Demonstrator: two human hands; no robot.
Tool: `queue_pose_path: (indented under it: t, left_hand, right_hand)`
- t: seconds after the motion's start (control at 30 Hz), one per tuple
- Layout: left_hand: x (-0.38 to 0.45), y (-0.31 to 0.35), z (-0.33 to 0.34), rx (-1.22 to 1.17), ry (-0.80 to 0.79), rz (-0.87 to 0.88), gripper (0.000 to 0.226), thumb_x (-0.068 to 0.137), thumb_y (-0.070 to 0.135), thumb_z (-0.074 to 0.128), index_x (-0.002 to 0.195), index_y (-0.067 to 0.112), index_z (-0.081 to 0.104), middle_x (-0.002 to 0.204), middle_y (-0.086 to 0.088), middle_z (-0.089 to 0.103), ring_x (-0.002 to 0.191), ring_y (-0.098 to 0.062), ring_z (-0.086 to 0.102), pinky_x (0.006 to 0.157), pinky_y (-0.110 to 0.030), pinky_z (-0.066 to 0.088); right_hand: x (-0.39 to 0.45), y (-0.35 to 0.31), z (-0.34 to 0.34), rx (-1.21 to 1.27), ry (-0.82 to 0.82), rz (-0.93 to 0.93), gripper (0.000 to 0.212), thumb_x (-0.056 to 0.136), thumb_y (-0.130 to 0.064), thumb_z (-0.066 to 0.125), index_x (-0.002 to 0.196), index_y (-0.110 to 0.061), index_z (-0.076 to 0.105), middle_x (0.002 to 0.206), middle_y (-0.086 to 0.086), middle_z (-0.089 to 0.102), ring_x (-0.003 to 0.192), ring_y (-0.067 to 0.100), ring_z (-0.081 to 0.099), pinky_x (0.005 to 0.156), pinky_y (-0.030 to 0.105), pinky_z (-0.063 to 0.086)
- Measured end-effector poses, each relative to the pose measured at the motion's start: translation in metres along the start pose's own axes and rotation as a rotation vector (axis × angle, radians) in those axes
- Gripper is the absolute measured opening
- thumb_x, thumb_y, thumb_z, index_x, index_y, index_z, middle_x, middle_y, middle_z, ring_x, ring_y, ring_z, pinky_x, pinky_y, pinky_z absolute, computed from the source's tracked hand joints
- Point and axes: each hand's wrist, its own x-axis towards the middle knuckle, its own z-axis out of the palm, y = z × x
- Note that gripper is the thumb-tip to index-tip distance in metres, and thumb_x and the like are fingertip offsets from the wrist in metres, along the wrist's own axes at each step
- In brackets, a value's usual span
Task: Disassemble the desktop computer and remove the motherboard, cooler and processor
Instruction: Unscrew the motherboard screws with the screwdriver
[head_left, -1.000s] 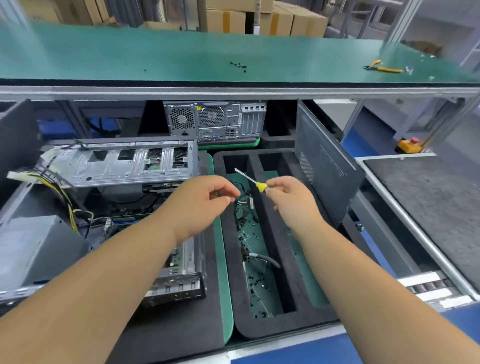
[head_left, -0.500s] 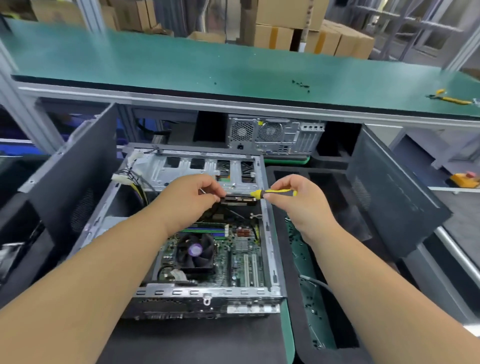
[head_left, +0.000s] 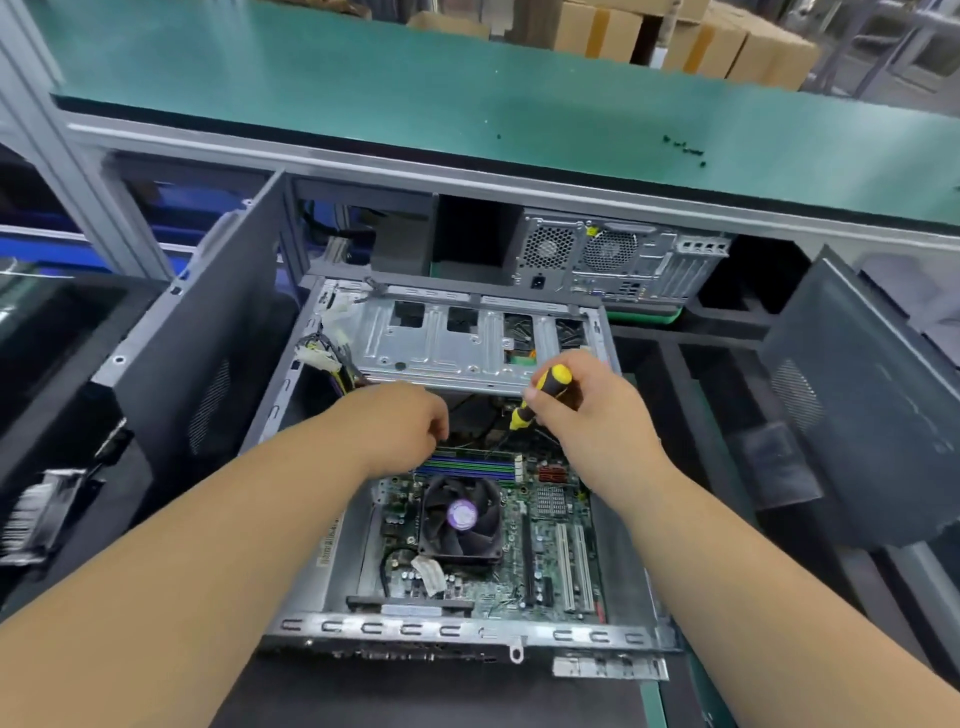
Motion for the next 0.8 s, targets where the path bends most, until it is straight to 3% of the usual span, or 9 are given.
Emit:
queue_pose_path:
  t: [0.07, 0.2, 0.27, 0.4, 0.57, 0.67, 0.8]
  left_hand:
    - [0.004, 0.008, 0.007, -0.011, -0.047, 0.054, 0.029, 0.088, 0.023, 0.051, 0.110, 0.037, 0.063, 0.113, 0.010, 0.062, 0.099, -0.016, 0.057, 0.076, -0.028, 0.043]
    - [0.009, 0.026, 0.013, -0.047, -0.150, 0.124, 0.036, 0.089, 0.024, 0.051, 0.121, 0.037, 0.060, 0.119, 0.008, 0.060, 0.105, -0.017, 0.056, 0.083, -0.029, 0.044]
    - [0.012, 0.034, 0.013, -0.035, -0.203, 0.121, 0.040, 0.089, 0.024, 0.051, 0.128, 0.034, 0.057, 0.126, 0.004, 0.058, 0.111, -0.019, 0.055, 0.085, -0.028, 0.043]
    - [0.026, 0.058, 0.013, -0.002, -0.256, 0.094, 0.048, 0.091, 0.025, 0.050, 0.138, 0.026, 0.048, 0.133, -0.004, 0.052, 0.114, -0.025, 0.054, 0.082, -0.030, 0.042]
    - [0.043, 0.071, 0.030, 0.033, -0.303, 0.037, 0.058, 0.096, 0.023, 0.043, 0.152, 0.022, 0.027, 0.147, -0.012, 0.035, 0.128, -0.032, 0.043, 0.099, -0.038, 0.040]
    - [0.045, 0.062, 0.039, -0.040, -0.297, 0.049, 0.057, 0.096, 0.024, 0.043, 0.151, 0.030, 0.030, 0.151, -0.009, 0.033, 0.135, -0.030, 0.038, 0.105, -0.038, 0.035]
    - [0.052, 0.047, 0.040, -0.094, -0.267, 0.060, 0.053, 0.095, 0.019, 0.043, 0.145, 0.032, 0.041, 0.147, -0.007, 0.040, 0.129, -0.027, 0.044, 0.098, -0.033, 0.037]
  right_hand:
    - [0.000, 0.001, 0.001, -0.085, -0.007, -0.022, 0.011, 0.090, -0.033, 0.067, 0.085, -0.029, 0.058, 0.078, -0.011, 0.063, 0.074, 0.001, 0.056, 0.052, 0.010, 0.041]
    - [-0.002, 0.011, -0.005, -0.263, -0.036, -0.052, 0.013, 0.087, -0.033, 0.067, 0.082, -0.028, 0.056, 0.080, -0.008, 0.061, 0.074, 0.010, 0.056, 0.066, 0.031, 0.050]
    - [-0.005, 0.016, -0.008, -0.323, -0.052, -0.059, 0.013, 0.087, -0.032, 0.067, 0.082, -0.028, 0.056, 0.079, -0.008, 0.059, 0.074, 0.011, 0.055, 0.068, 0.034, 0.051]
    - [-0.008, 0.026, -0.006, -0.368, -0.071, -0.043, 0.011, 0.088, -0.029, 0.067, 0.089, -0.028, 0.056, 0.083, -0.009, 0.059, 0.076, 0.011, 0.055, 0.070, 0.036, 0.051]
    - [-0.005, 0.029, 0.000, -0.438, -0.080, -0.053, 0.013, 0.090, -0.031, 0.066, 0.096, -0.025, 0.057, 0.090, -0.006, 0.059, 0.079, 0.018, 0.056, 0.068, 0.035, 0.050]
    - [-0.004, 0.030, 0.002, -0.493, -0.118, -0.061, 0.014, 0.091, -0.033, 0.065, 0.097, -0.025, 0.055, 0.088, -0.006, 0.059, 0.074, 0.017, 0.055, 0.062, 0.032, 0.046]
    - [-0.004, 0.030, 0.004, -0.573, -0.146, -0.081, 0.015, 0.092, -0.034, 0.063, 0.098, -0.024, 0.054, 0.093, -0.005, 0.060, 0.079, 0.019, 0.055, 0.064, 0.032, 0.044]
